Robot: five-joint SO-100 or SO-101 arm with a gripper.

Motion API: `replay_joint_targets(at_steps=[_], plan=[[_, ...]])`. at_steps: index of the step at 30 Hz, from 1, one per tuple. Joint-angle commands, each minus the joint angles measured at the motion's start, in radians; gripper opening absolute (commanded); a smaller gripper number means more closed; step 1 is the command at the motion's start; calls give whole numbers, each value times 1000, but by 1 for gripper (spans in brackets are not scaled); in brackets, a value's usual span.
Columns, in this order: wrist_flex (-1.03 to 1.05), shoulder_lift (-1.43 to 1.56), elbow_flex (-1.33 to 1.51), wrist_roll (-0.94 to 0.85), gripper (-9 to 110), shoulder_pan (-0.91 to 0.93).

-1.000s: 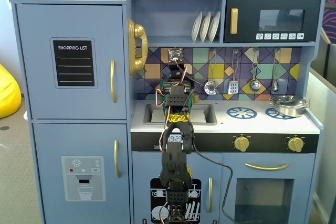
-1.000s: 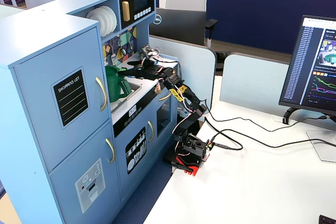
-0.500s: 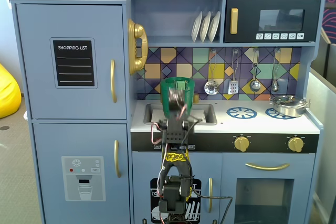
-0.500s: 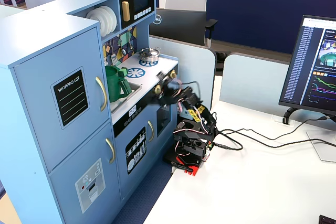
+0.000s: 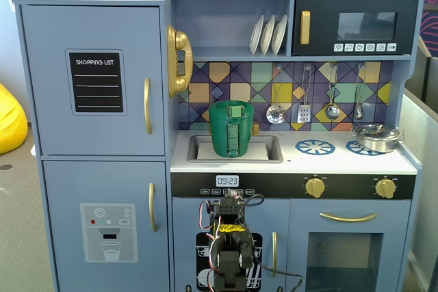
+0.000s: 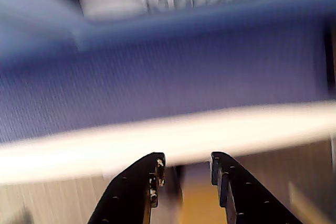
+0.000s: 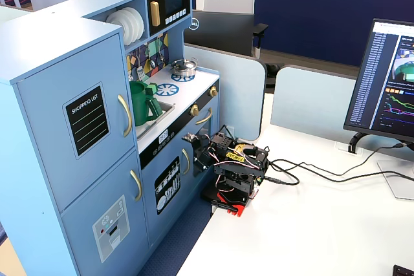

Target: Pick up the lid from the counter and put it on the green recipient

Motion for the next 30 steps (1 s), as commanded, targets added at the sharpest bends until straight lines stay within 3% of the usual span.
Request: replay_joint_targets(at_steps=[1,5,7,30], plan=[[221,77,5,-35,1,-32],[319,94,5,-72,2,-9],[318,94,5,-14,2,2],[319,95,5,-32,2,40]])
